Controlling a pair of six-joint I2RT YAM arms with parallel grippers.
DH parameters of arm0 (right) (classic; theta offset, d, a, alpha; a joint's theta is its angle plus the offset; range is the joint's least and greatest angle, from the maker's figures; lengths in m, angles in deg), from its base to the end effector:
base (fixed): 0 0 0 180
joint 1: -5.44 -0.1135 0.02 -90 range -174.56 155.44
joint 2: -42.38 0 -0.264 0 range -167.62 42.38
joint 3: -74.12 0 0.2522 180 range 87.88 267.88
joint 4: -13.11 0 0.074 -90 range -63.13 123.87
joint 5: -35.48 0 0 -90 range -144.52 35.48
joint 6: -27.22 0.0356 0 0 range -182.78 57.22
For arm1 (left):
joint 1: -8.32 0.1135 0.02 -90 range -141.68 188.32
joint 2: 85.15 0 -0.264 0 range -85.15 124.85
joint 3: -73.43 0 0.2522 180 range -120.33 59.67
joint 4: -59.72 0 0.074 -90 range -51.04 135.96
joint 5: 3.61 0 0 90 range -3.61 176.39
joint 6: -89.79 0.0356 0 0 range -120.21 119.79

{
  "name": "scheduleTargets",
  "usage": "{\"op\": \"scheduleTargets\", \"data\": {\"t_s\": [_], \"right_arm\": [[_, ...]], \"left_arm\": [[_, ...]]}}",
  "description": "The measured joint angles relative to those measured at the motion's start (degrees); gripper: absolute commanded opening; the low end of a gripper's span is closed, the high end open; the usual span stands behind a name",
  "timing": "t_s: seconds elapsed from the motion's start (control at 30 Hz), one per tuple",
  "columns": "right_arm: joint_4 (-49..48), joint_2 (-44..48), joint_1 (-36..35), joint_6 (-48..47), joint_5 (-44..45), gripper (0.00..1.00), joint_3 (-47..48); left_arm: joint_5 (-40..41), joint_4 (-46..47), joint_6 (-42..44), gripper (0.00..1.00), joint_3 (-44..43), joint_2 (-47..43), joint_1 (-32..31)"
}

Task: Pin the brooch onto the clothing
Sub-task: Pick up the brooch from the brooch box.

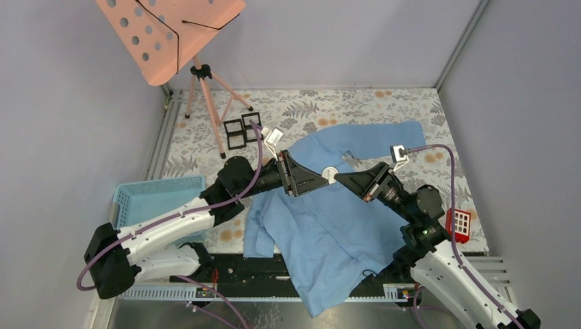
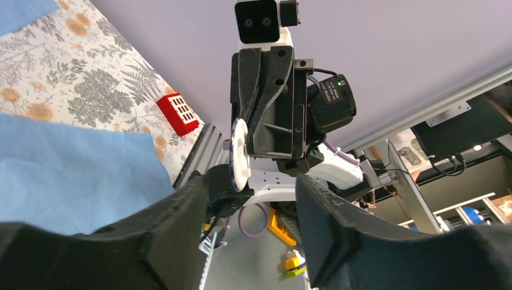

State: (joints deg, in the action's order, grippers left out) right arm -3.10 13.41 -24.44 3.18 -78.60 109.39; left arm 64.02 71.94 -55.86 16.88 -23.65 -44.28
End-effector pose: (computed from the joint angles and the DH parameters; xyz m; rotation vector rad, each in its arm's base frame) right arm 0.1125 0.0814 0.3098 0.0082 1.4044 1.6776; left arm 0.1419 -0.2079 0.3373 0.3359 1.7072 -1.7589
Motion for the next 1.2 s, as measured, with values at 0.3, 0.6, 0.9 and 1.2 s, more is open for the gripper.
{"op": "scheduleTargets", "data": {"t_s": [0.3, 0.6, 0.9, 1.2], "right_arm": [[-0.8, -0.5, -0.1, 0.1, 0.0, 0.00, 0.0], [-0.8, -0.5, -0.1, 0.2, 0.0, 0.00, 0.0], [-0.8, -0.5, -0.2, 0.2, -0.5, 0.00, 0.0], [-0.8, -0.5, -0.2, 0.2, -0.7, 0.00, 0.0]], "left_arm": [[0.1, 0.7, -0.8, 0.31, -0.3, 1.5, 0.0], [0.2, 0.7, -1.0, 0.21, -0.3, 1.7, 0.0], [0.6, 0.9, -1.2, 0.28, -0.3, 1.7, 0.0], [1.9, 1.4, -1.2, 0.23, -0.3, 1.7, 0.0]]}}
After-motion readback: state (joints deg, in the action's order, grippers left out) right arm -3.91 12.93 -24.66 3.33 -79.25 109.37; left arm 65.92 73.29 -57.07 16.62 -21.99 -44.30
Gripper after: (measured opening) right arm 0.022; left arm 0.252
